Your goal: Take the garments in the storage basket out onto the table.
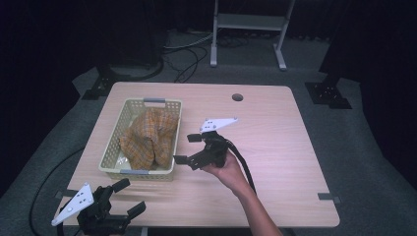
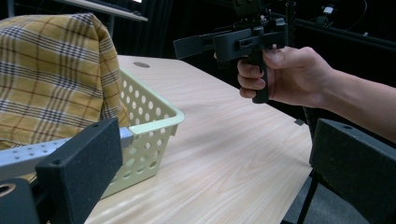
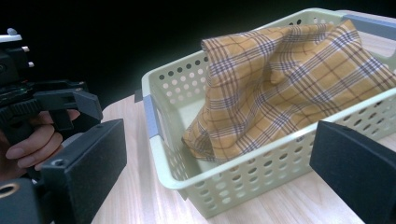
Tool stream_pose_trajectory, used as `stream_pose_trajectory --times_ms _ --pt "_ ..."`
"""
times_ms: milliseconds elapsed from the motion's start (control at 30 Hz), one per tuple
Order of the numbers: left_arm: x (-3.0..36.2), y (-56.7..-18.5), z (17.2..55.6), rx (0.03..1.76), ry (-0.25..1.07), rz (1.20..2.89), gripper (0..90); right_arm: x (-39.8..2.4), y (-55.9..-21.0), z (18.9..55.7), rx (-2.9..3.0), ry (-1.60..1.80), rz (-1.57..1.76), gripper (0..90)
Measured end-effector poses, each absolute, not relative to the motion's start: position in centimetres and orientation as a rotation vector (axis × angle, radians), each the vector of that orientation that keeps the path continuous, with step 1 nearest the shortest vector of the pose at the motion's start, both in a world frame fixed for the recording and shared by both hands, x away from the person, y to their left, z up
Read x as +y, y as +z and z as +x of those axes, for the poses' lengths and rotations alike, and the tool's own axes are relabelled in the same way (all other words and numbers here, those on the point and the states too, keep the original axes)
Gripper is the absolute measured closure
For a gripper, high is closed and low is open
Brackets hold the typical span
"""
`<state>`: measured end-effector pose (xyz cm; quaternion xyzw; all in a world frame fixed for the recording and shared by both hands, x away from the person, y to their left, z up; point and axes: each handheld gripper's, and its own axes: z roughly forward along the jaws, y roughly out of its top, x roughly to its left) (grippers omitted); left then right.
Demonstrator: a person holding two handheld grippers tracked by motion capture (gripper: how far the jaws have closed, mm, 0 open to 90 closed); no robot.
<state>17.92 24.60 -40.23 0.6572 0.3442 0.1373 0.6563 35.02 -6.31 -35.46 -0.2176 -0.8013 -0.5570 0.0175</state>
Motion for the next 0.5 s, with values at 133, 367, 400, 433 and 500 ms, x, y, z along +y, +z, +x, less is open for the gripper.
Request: stream_pose_trajectory --times_ms 133,367,400,433,500 --pt "24.6 -40.2 17.9 0.779 0.31 1.492 2.7 -5.8 -35.3 35.1 -2.488 -1.735 -0.658 3.7" --pt "24.6 -40.2 17.9 0.779 0.311 1.49 2.6 -5.2 -35.5 35.3 -2.489 -1.718 -0.642 3.7" --pt "24.6 -40.2 17.9 0.779 0.312 1.488 2.6 -5.1 -35.5 35.3 -2.489 -1.72 -0.639 3.7" --pt "24.6 -40.2 17.9 0.779 0.312 1.488 2.6 -5.0 -35.5 35.3 -2.486 -1.717 -0.641 3.7" --pt "24.6 -40.2 17.9 0.779 0.311 1.492 2.6 -4.9 -35.5 35.4 -2.486 -1.716 -0.64 3.7"
